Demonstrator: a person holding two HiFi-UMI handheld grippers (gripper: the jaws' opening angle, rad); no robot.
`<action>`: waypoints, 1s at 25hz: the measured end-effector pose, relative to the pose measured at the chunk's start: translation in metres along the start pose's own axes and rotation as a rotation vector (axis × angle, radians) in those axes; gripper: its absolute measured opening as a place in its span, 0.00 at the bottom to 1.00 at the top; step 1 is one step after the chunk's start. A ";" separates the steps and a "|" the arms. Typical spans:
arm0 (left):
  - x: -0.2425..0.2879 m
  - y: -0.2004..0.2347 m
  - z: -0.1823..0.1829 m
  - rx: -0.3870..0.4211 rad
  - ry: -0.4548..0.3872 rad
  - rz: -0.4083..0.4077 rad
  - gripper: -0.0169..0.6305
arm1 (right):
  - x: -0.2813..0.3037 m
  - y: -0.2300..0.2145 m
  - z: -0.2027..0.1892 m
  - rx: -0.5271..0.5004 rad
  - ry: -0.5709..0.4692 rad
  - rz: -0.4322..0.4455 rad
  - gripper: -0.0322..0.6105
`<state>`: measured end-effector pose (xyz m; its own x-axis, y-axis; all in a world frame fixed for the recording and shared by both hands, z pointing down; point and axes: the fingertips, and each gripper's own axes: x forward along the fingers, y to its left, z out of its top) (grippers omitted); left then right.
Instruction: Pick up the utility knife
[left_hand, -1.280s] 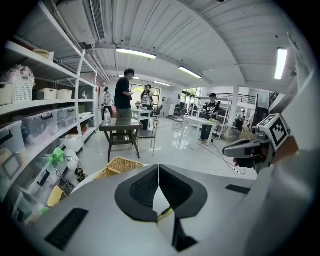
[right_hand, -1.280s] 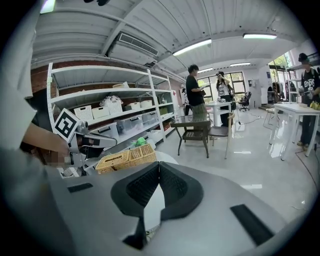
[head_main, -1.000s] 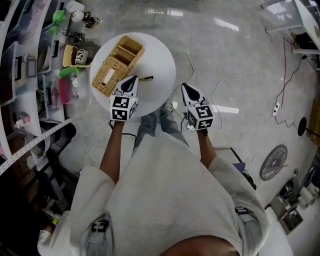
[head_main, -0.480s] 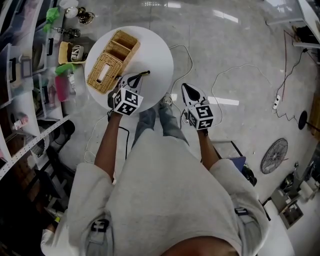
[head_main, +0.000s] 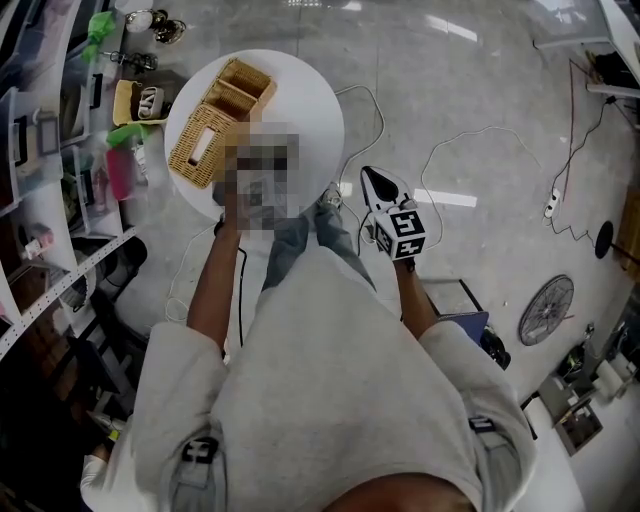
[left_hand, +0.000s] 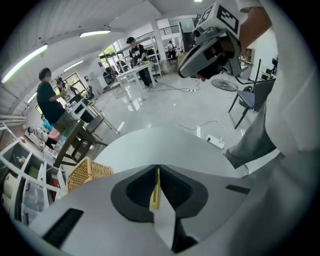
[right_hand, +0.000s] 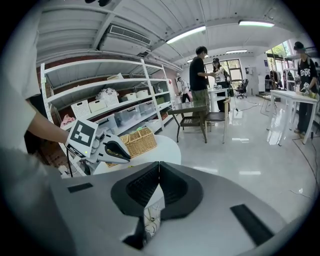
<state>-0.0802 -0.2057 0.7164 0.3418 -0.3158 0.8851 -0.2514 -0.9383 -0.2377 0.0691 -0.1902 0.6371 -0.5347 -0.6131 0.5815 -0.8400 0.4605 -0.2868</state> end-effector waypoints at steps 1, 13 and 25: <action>0.003 -0.002 -0.001 -0.002 0.003 -0.013 0.07 | 0.000 0.000 0.000 0.000 0.001 0.002 0.10; 0.034 -0.008 -0.014 -0.022 0.067 -0.127 0.41 | 0.003 -0.006 -0.014 -0.002 0.024 0.011 0.10; 0.064 -0.011 -0.019 -0.042 0.119 -0.208 0.41 | 0.001 -0.012 -0.019 0.001 0.045 0.024 0.10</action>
<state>-0.0731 -0.2130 0.7837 0.2820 -0.0948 0.9547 -0.2246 -0.9740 -0.0303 0.0805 -0.1838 0.6557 -0.5499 -0.5728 0.6079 -0.8272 0.4738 -0.3019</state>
